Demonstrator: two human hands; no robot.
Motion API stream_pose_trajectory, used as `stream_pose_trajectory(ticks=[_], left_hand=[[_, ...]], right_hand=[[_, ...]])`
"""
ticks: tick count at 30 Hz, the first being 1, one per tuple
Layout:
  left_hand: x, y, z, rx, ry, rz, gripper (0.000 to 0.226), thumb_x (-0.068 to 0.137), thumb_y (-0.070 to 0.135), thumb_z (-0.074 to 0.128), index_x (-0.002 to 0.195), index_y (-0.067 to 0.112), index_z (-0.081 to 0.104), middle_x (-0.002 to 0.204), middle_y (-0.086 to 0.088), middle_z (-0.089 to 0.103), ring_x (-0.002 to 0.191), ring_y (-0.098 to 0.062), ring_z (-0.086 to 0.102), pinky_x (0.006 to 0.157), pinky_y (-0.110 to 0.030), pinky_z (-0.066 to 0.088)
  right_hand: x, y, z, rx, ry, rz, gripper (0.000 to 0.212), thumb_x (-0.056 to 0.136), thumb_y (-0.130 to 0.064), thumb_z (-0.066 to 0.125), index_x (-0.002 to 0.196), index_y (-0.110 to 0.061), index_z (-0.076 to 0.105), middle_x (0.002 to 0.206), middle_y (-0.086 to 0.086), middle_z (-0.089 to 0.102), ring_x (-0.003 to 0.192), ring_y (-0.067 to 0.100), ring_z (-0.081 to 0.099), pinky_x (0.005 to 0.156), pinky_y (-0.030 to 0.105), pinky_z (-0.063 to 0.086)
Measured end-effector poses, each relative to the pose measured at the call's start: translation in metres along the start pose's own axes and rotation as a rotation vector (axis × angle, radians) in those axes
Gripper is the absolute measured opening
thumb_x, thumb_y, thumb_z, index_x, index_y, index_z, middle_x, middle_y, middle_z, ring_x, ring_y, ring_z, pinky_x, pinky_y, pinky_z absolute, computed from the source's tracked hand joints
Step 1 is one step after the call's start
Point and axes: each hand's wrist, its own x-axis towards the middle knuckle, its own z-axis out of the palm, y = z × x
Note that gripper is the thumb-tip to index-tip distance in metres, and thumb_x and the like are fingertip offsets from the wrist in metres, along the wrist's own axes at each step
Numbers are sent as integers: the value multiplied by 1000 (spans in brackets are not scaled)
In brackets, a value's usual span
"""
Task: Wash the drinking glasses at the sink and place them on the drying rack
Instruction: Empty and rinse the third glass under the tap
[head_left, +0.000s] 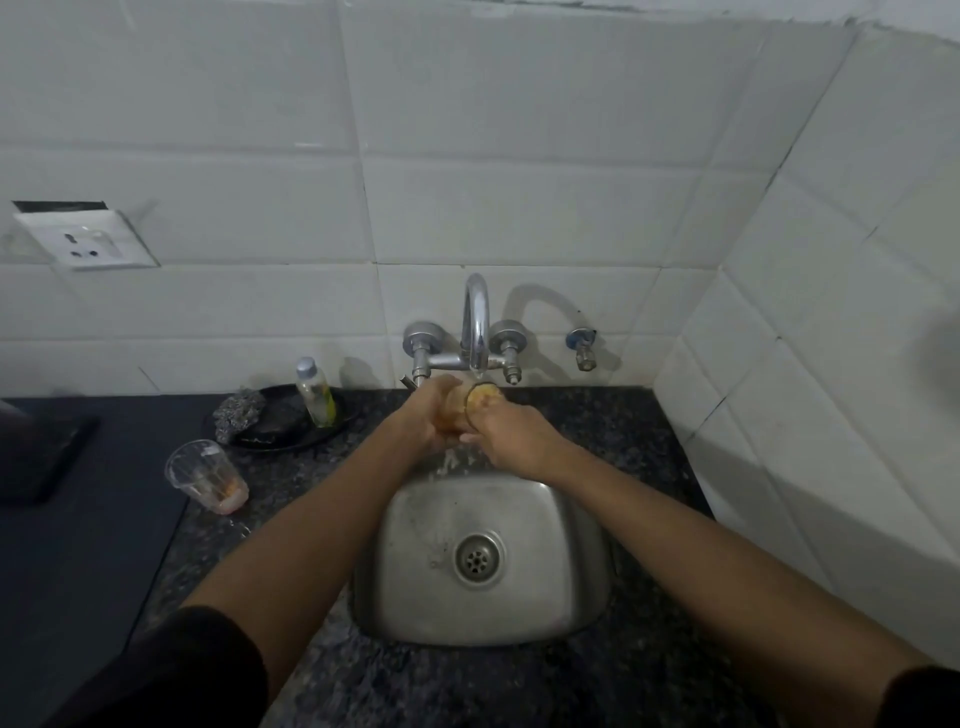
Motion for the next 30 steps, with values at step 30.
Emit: stream_pose_trajectory(ticks=[30], left_hand=[[-3, 2, 1, -65, -73, 139, 27, 104, 24, 45, 96, 7, 65, 79, -9, 68, 66, -21, 66, 60, -32, 54]], right_hand=[[6, -1, 2, 117, 31, 2, 36, 105, -27, 58, 138, -13, 59, 132, 10, 63, 112, 27, 66, 95, 48, 57]])
